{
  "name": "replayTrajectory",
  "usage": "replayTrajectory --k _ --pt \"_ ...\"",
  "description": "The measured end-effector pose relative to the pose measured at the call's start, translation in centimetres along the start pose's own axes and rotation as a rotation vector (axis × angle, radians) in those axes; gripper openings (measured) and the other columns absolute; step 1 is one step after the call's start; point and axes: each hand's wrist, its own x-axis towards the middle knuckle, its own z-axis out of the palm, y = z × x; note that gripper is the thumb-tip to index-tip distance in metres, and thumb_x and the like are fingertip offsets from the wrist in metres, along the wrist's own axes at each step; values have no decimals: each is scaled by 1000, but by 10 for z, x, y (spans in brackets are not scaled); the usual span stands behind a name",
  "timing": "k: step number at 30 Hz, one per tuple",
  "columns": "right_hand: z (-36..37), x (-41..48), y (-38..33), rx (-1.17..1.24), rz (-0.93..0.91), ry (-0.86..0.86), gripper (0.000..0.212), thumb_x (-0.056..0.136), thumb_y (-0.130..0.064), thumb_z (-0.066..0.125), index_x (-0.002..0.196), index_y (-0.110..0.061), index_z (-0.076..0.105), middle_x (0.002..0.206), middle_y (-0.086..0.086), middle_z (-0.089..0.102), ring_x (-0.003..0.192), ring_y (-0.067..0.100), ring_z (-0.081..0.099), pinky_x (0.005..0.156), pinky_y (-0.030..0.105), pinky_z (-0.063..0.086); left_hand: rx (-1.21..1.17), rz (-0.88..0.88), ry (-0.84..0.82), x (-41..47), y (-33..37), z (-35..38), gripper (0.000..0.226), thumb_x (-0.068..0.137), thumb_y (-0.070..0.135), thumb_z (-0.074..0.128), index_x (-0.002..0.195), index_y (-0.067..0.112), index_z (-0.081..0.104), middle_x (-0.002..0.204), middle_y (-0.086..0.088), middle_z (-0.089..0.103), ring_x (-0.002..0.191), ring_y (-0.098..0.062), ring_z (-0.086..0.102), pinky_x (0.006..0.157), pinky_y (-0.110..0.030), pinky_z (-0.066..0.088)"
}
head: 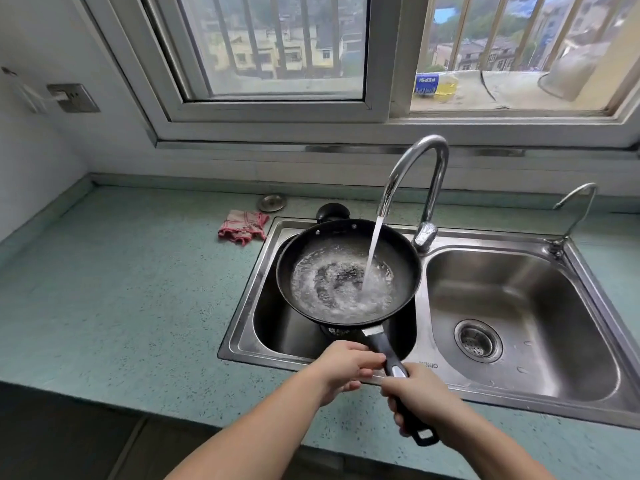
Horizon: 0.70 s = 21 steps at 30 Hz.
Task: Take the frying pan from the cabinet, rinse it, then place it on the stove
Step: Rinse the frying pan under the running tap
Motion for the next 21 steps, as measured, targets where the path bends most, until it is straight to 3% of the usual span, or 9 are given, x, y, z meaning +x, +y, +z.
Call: replayTrajectory --k 2,6,9,16,21 --pt "-6 1 -1 -4 -1 -7 11 82 1 51 80 -9 46 55 8 48 36 17 44 40 22 40 -6 10 18 2 2 1 7 89 28 65 89 22 64 80 9 67 69 -3 54 66 -22 36" --pt "11 4 4 40 12 -43 13 83 1 52 80 -9 45 53 7 47 35 17 43 40 22 40 14 3 89 1 0 0 19 92 33 60 75 23 60 58 16 58 61 -2 51 61 -22 34" --pt "36 8 10 99 16 -45 9 83 1 52 84 -7 48 52 7 48 35 19 45 41 24 41 62 -17 152 -4 -3 -12 22 91 37 59 73 23 58 53 16 58 65 -5 56 64 -26 35" --pt "77 12 0 233 13 -133 6 86 -2 52 84 -8 53 53 8 49 40 21 48 46 27 44 102 -4 259 -19 -10 -41 18 89 35 61 79 21 57 81 1 57 69 -11 54 53 -20 31" --pt "61 8 -4 204 45 -132 5 86 -4 55 89 -8 53 53 7 49 40 20 48 45 26 43 128 -5 247 -24 -6 -37 17 89 39 59 88 22 64 91 2 68 76 -9 61 66 -25 39"
